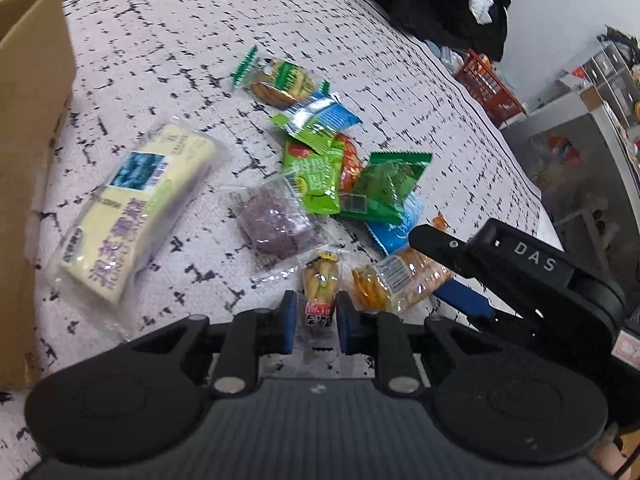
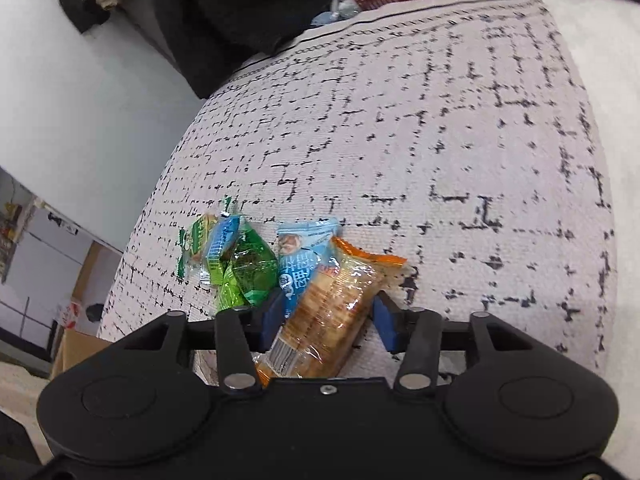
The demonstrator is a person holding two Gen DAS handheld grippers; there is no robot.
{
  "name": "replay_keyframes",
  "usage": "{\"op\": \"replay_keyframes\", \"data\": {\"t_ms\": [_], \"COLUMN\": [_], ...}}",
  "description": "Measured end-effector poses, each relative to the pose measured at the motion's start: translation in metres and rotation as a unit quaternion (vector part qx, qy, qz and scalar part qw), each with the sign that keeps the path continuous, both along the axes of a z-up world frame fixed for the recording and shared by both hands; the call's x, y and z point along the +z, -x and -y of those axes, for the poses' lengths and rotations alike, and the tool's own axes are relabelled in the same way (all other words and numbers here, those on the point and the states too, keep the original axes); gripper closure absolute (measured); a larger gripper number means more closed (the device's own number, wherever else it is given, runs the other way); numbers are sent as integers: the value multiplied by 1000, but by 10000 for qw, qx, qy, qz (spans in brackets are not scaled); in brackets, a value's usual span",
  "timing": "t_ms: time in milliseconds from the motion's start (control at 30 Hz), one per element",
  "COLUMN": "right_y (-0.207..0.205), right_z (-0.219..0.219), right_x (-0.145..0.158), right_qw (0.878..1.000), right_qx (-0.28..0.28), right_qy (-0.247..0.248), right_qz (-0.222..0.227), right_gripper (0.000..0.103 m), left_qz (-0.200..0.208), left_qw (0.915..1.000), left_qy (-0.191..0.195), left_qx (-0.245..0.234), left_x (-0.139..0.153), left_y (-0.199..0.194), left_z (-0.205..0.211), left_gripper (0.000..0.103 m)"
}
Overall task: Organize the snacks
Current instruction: 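Grasp the small yellow snack packet with left tool while right tool grasps the orange-ended bread roll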
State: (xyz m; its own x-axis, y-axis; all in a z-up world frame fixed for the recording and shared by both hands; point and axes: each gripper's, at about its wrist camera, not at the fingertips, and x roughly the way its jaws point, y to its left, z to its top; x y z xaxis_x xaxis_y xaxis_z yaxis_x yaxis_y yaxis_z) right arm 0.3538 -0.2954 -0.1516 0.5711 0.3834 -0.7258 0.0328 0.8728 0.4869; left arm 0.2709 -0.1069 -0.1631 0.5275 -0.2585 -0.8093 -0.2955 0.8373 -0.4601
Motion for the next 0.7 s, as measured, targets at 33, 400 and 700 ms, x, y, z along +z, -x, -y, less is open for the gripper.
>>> {"op": "replay_keyframes", "data": {"t_ms": [33, 400, 700], "right_y": [-1, 23, 44], "right_z": [-5, -33, -10], "right_x": [0, 6, 9], "right_qw": [9999, 9853, 9798], "right_qx": [48, 358, -164], "right_qy": [132, 1663, 1993], "right_qz": [39, 160, -72], "right_gripper": [50, 49, 48], "left_qz": [-12, -191, -262], "left_qw": [10000, 9996, 9980], "left_qy": [-2, -205, -560], "left_qx": [32, 33, -158], "left_x": [0, -1, -4], "left_y": [1, 0, -7], "left_z": [-2, -2, 10], "left_gripper": [83, 83, 78]}}
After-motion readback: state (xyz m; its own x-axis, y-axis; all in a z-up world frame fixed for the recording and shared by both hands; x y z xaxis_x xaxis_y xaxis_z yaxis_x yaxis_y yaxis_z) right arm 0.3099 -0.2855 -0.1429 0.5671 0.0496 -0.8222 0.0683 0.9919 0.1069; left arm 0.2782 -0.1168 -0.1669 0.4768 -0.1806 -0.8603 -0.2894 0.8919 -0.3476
